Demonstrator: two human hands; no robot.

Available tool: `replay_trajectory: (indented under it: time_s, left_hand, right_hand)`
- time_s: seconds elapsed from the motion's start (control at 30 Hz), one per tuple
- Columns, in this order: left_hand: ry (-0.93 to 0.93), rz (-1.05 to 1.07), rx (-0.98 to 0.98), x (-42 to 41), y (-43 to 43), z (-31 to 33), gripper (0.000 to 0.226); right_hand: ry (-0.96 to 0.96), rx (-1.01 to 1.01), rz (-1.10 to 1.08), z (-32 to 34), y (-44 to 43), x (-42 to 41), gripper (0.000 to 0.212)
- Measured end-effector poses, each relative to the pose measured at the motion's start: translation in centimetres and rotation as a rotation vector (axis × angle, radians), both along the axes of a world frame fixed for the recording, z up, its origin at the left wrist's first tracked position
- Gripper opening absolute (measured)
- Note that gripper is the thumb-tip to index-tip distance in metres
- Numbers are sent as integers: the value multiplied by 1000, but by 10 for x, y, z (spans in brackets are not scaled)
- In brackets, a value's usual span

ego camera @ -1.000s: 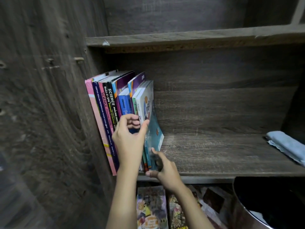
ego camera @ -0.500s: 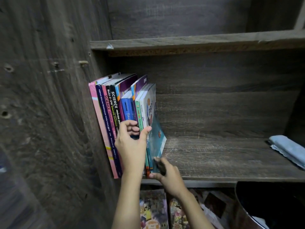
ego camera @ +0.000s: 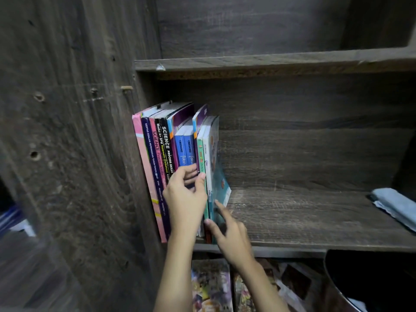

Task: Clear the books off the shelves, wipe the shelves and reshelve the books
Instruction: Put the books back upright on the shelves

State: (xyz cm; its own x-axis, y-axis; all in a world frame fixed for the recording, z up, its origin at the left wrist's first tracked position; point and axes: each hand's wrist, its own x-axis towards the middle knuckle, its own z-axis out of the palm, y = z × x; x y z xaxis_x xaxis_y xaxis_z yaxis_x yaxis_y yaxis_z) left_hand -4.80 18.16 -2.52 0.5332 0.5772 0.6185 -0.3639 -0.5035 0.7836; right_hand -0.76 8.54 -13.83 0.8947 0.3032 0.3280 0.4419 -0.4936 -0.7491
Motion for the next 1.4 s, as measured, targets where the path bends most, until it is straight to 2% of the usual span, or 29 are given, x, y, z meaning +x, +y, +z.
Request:
replay_trajectory:
  time_s: [0.23, 0.37, 0.5, 0.57, 0.67, 0.77, 0.87, 0.93, 1.13, 1.4]
  left_hand:
    - [-74, 11, -72, 1, -8, -4, 11]
    - [-102, 17, -109, -2, -10, -3, 13]
    - [-130, -20, -150, -12, 0, 10, 27]
    - [-141, -50, -153, -20, 8, 21, 26]
    - [-18, -82, -86, -31, 14, 32, 21]
    - [264, -49, 34, -31, 14, 26, 30]
    - [440, -1, 100, -31, 7, 19, 45]
    - [458, 42, 99, -34, -5, 19, 49]
    - [489, 41, 218, -45, -15, 17, 64]
    - [484, 6, 274, -76, -9, 29, 61]
  right_hand:
    - [25, -29, -17, 2, 3, -3, 104]
    - [23, -54, -16, 4, 2, -4, 83]
    - [49, -26, 13, 6, 2, -6, 100]
    - [47, -21, 21, 9, 1, -6, 100]
    - [37, -28, 0, 12, 1, -7, 89]
    - [54, -27, -3, 11, 1, -9, 97]
    - [44, -60, -21, 11, 2, -9, 72]
    - [35, -83, -42, 12, 3, -8, 62]
    - [3, -202, -65, 20, 6, -20, 56]
    - [57, -306, -113, 33, 12, -29, 52]
